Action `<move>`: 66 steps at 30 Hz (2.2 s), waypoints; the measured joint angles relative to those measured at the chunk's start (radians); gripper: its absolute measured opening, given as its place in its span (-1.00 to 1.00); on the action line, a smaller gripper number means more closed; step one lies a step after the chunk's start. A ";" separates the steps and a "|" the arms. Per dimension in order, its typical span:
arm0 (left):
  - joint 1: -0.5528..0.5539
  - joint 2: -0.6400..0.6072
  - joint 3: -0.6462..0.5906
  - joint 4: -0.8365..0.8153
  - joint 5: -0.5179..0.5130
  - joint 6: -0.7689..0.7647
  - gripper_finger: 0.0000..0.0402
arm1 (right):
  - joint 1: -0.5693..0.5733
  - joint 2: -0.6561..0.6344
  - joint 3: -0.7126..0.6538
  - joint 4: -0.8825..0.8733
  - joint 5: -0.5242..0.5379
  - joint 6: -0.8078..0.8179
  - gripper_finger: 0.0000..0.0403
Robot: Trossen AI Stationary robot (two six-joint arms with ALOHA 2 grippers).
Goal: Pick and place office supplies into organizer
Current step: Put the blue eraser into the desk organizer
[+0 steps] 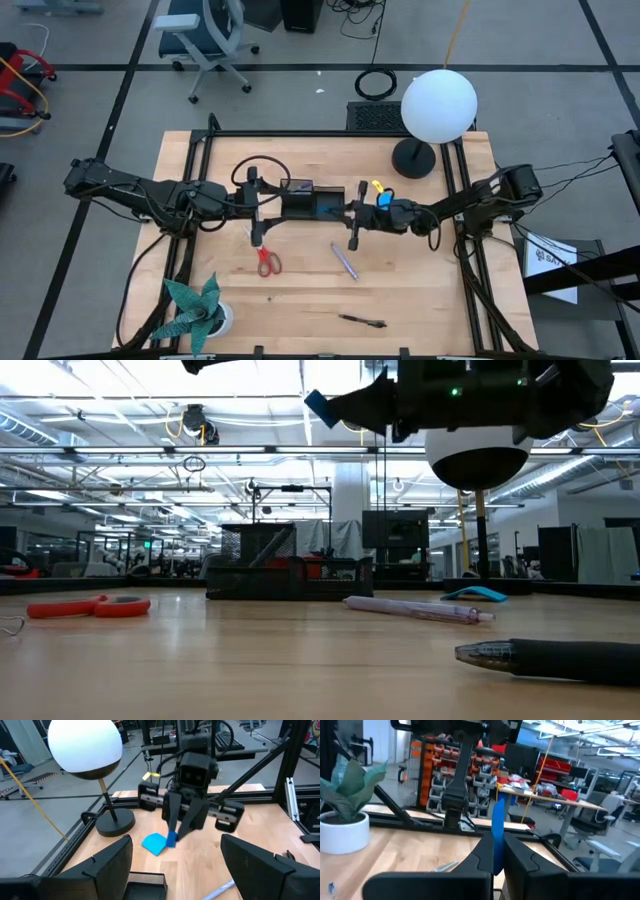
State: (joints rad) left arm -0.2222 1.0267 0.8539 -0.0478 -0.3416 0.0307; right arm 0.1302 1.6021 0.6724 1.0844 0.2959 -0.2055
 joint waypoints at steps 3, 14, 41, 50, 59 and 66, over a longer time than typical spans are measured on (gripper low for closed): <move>0.000 0.000 0.000 0.000 0.000 0.000 0.54 | -0.008 0.041 -0.001 0.064 -0.039 0.002 -0.95; 0.000 0.000 0.000 0.000 0.000 -0.002 0.54 | -0.013 0.292 0.000 0.484 -0.065 0.048 -0.95; 0.000 0.000 0.000 0.016 0.000 -0.001 0.54 | -0.160 0.377 0.077 0.372 -0.091 0.174 -0.95; 0.000 0.000 0.000 0.021 0.000 -0.001 0.54 | -0.192 0.377 0.148 0.107 -0.133 0.221 -0.95; 0.000 0.000 0.000 0.021 0.000 -0.001 0.54 | -0.220 0.377 0.224 -0.172 -0.223 0.217 -0.95; 0.000 0.000 0.000 0.021 0.000 -0.001 0.54 | -0.220 0.377 0.268 -0.303 -0.223 0.210 -0.95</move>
State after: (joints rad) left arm -0.2222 1.0267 0.8539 -0.0265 -0.3420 0.0296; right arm -0.0902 1.9789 0.9406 0.7813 0.0731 0.0040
